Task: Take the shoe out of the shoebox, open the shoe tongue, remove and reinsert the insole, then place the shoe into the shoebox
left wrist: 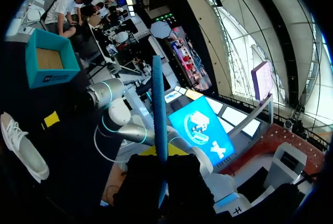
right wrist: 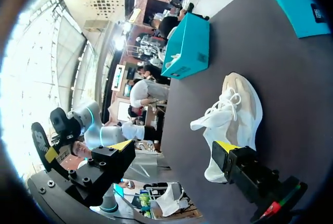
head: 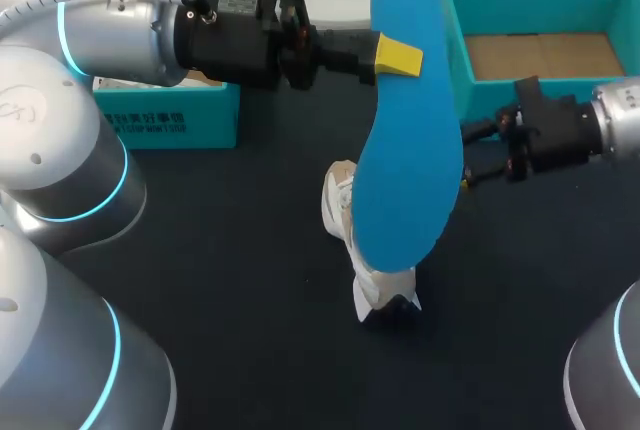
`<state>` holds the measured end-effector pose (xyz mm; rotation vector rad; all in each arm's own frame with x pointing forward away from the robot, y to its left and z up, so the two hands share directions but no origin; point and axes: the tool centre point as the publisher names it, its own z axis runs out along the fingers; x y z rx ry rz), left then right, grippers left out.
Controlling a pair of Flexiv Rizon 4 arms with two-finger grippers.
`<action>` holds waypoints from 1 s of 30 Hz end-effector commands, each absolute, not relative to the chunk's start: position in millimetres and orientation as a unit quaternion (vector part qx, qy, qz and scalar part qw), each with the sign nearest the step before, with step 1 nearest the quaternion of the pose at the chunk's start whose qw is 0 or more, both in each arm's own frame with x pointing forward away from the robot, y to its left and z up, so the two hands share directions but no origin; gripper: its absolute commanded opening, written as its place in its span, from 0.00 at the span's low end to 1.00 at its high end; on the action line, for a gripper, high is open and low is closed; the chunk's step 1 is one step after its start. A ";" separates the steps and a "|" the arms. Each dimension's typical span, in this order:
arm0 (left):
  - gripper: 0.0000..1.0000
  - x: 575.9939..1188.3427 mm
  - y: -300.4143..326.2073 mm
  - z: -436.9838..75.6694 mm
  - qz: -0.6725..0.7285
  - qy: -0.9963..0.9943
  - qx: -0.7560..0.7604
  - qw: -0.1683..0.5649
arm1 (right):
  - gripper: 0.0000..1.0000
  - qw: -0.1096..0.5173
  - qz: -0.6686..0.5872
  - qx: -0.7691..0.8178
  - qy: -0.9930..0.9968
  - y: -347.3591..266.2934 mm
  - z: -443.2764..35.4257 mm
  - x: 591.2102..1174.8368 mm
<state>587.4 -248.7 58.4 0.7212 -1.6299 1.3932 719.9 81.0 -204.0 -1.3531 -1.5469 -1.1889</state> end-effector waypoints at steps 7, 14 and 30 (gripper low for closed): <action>0.00 587.1 -249.3 57.7 0.557 -0.652 0.289 0.425 | 1.00 0.416 -0.494 -0.528 -0.552 73.6 -159.6 718.7; 0.00 587.1 -249.3 57.7 0.557 -0.652 0.289 0.425 | 1.00 0.422 -0.488 -0.516 -0.564 80.0 -132.4 725.8; 0.00 590.5 -247.3 19.0 0.682 -0.692 0.094 0.219 | 1.00 0.422 -0.488 -0.516 -0.564 80.0 -132.4 725.8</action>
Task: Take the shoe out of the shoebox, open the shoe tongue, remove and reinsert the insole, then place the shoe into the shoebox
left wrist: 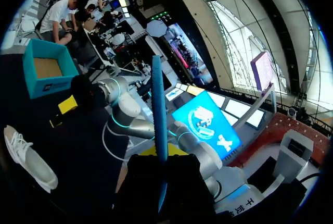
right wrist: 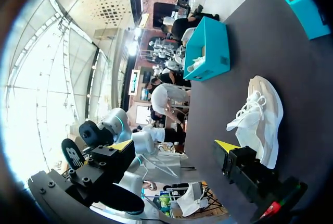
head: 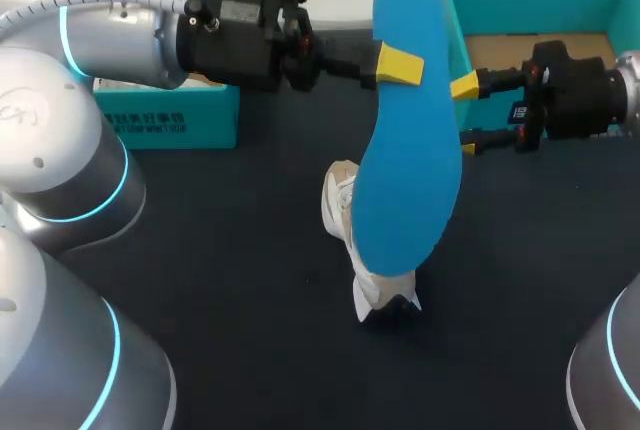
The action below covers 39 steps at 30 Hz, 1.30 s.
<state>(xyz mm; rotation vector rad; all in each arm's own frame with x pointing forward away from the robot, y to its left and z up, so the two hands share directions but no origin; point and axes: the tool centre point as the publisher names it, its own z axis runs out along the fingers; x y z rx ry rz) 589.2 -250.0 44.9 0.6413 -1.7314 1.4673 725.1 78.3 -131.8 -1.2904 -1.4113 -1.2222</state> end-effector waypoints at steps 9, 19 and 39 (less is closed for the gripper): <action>0.00 609.0 -237.2 -8.8 0.774 -0.623 -0.112 -0.019 | 1.00 0.422 -0.488 -0.516 -0.564 80.0 -132.4 725.8; 0.00 617.0 -214.6 -22.4 0.732 -0.653 -0.184 -0.070 | 1.00 0.422 -0.488 -0.516 -0.564 80.0 -132.4 725.8; 0.00 632.0 -199.5 -37.7 0.698 -0.614 -0.307 -0.203 | 1.00 0.422 -0.488 -0.516 -0.564 80.0 -132.4 725.8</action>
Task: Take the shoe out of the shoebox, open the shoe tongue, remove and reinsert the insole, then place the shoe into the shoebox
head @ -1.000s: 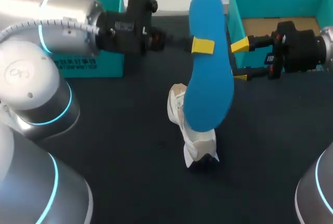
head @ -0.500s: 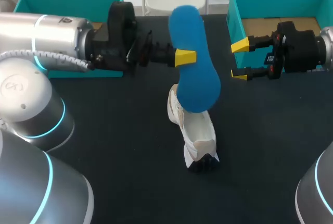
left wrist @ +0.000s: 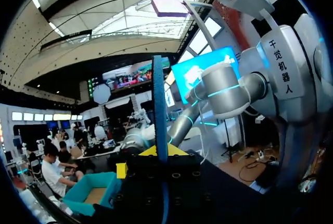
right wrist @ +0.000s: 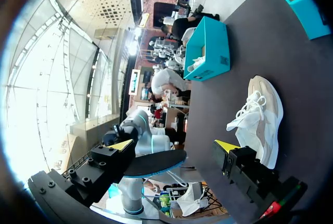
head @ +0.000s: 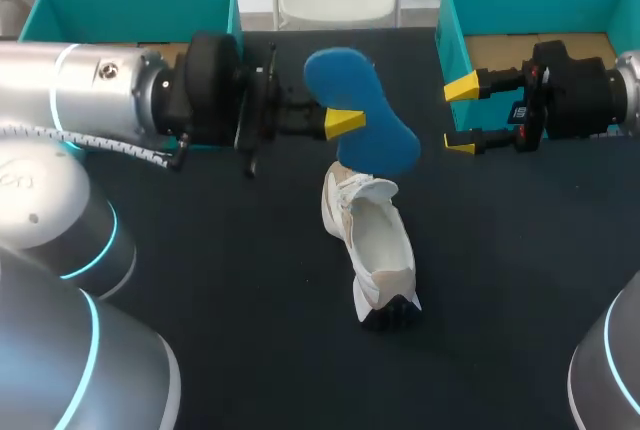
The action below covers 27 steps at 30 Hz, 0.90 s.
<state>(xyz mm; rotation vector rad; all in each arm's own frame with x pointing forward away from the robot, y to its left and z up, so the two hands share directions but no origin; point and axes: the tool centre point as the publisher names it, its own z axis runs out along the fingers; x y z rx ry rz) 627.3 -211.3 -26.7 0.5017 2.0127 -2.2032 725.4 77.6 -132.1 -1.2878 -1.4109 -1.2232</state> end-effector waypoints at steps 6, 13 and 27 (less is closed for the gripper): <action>0.00 652.4 -192.2 -52.7 -0.623 0.571 0.432 0.315 | 1.00 0.422 -0.488 -0.516 -0.564 80.0 -132.4 725.8; 0.00 659.2 -185.6 -66.3 -0.564 0.537 0.495 0.385 | 1.00 0.422 -0.488 -0.516 -0.564 80.0 -132.4 725.8; 0.00 655.1 -192.0 -95.8 -0.429 0.425 0.560 0.566 | 1.00 0.422 -0.488 -0.516 -0.564 80.0 -132.4 725.8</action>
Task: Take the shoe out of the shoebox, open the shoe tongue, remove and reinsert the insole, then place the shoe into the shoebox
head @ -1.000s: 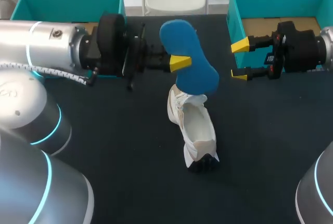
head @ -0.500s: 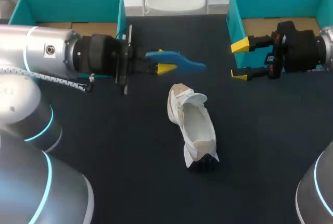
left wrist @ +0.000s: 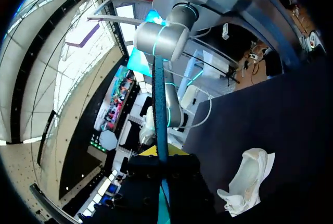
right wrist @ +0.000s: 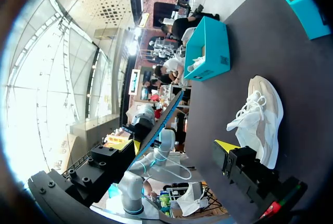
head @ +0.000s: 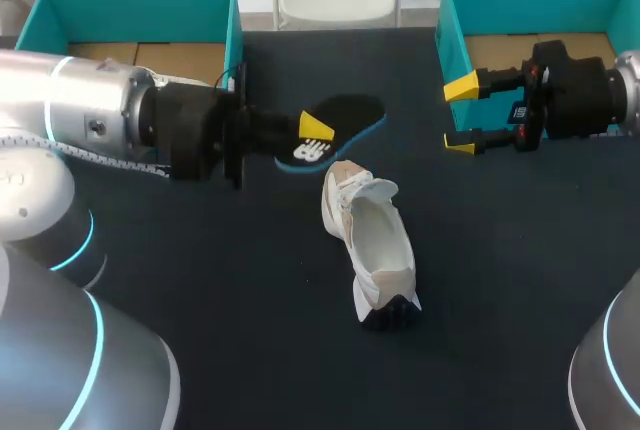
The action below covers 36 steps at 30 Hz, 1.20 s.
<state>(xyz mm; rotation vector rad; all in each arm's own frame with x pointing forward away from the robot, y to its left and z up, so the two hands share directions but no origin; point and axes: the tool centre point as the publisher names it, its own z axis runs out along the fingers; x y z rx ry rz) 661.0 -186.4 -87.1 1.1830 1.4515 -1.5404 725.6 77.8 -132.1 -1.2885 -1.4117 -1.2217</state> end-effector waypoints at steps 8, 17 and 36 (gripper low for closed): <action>0.00 667.9 -210.0 -106.8 -0.426 0.450 0.538 0.572 | 1.00 0.446 -0.490 -0.504 -0.553 97.2 -133.8 744.6; 0.00 683.9 -232.9 -119.0 -0.411 0.479 0.518 0.578 | 1.00 0.451 -0.488 -0.502 -0.553 112.4 -127.3 750.5; 0.00 699.0 -263.8 -139.5 -0.411 0.537 0.474 0.564 | 0.78 0.468 -0.483 -0.483 -0.560 132.4 -122.8 755.1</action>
